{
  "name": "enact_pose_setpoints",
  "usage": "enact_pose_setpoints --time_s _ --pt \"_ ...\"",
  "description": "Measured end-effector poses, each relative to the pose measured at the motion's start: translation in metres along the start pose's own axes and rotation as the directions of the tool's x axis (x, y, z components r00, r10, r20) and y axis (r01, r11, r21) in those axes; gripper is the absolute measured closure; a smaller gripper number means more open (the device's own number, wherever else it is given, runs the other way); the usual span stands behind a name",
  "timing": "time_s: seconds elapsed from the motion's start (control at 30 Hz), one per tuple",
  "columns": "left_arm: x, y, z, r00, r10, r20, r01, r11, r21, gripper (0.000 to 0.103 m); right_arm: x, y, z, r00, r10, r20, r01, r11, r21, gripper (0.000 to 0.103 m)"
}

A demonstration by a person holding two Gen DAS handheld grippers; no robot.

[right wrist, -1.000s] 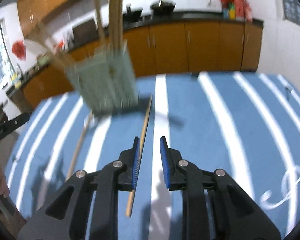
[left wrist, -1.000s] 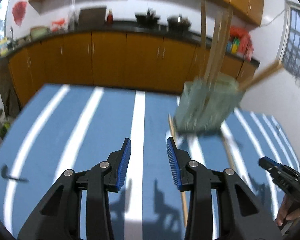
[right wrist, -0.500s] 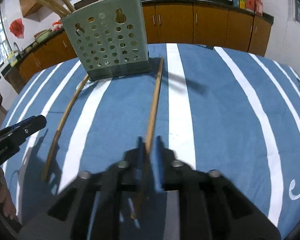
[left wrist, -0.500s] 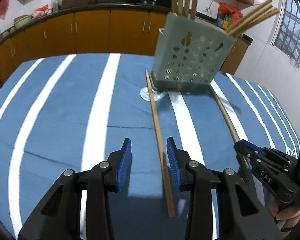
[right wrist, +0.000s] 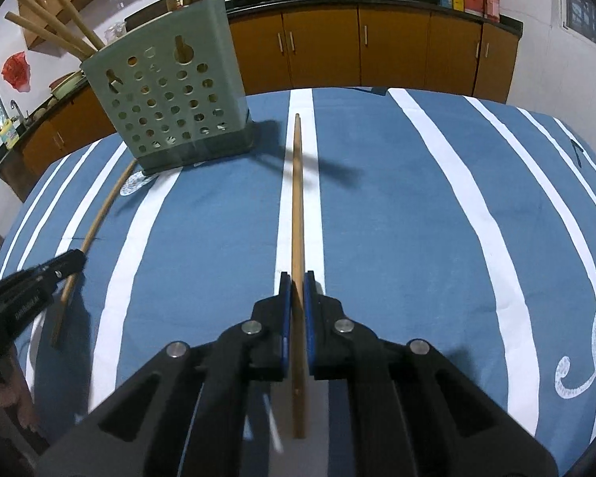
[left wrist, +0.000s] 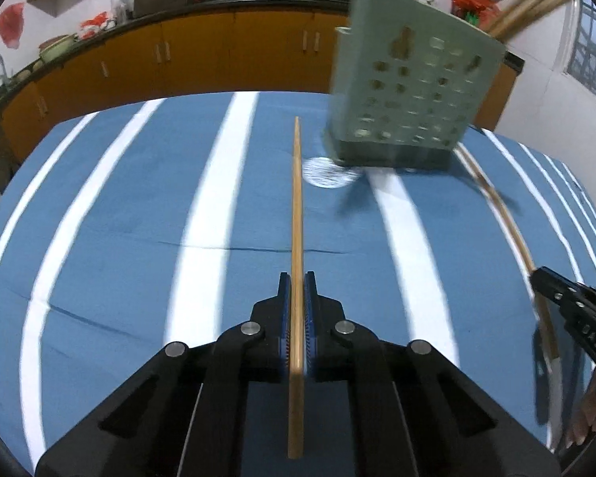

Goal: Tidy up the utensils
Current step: 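Close the left tool on a chopstick while the right tool grasps another, then hold both grasped chopsticks just above the table cloth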

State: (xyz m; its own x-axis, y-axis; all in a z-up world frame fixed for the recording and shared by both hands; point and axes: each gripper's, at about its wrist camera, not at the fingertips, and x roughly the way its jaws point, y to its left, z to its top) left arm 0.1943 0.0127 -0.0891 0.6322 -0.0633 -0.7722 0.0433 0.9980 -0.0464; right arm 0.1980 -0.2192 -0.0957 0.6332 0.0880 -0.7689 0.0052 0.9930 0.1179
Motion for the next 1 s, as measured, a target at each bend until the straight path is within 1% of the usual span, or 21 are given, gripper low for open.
enact_pose_setpoints --time_s 0.1,0.27,0.37,0.7,0.9,1.0 --pt "0.002 0.017 0.004 1.0 0.015 -0.001 -0.015 1.0 -0.012 0.096 0.002 0.002 0.002 1.0 -0.005 0.003 0.005 1.0 -0.012 0.095" --pt "0.003 0.03 0.005 0.999 0.047 0.006 -0.047 0.999 0.027 0.095 0.005 0.004 0.005 0.999 -0.039 0.015 0.04 0.998 -0.046 0.094" --pt "0.003 0.032 0.005 0.999 0.044 0.007 -0.044 0.999 0.028 0.094 0.007 0.006 0.005 0.998 -0.055 0.019 0.056 0.996 -0.065 0.093" --pt "0.004 0.032 0.006 0.999 0.048 0.007 -0.048 0.998 0.03 0.094 0.007 0.004 0.005 0.999 -0.046 0.016 0.047 0.997 -0.056 0.093" --pt "0.002 0.037 0.005 1.0 0.016 0.009 -0.016 1.0 0.001 0.094 0.007 0.003 0.005 0.999 -0.037 0.016 0.038 0.998 -0.048 0.093" --pt "0.002 0.038 0.004 1.0 0.013 0.009 -0.012 1.0 -0.002 0.094 0.007 0.003 0.005 0.999 -0.036 0.016 0.037 0.998 -0.047 0.093"
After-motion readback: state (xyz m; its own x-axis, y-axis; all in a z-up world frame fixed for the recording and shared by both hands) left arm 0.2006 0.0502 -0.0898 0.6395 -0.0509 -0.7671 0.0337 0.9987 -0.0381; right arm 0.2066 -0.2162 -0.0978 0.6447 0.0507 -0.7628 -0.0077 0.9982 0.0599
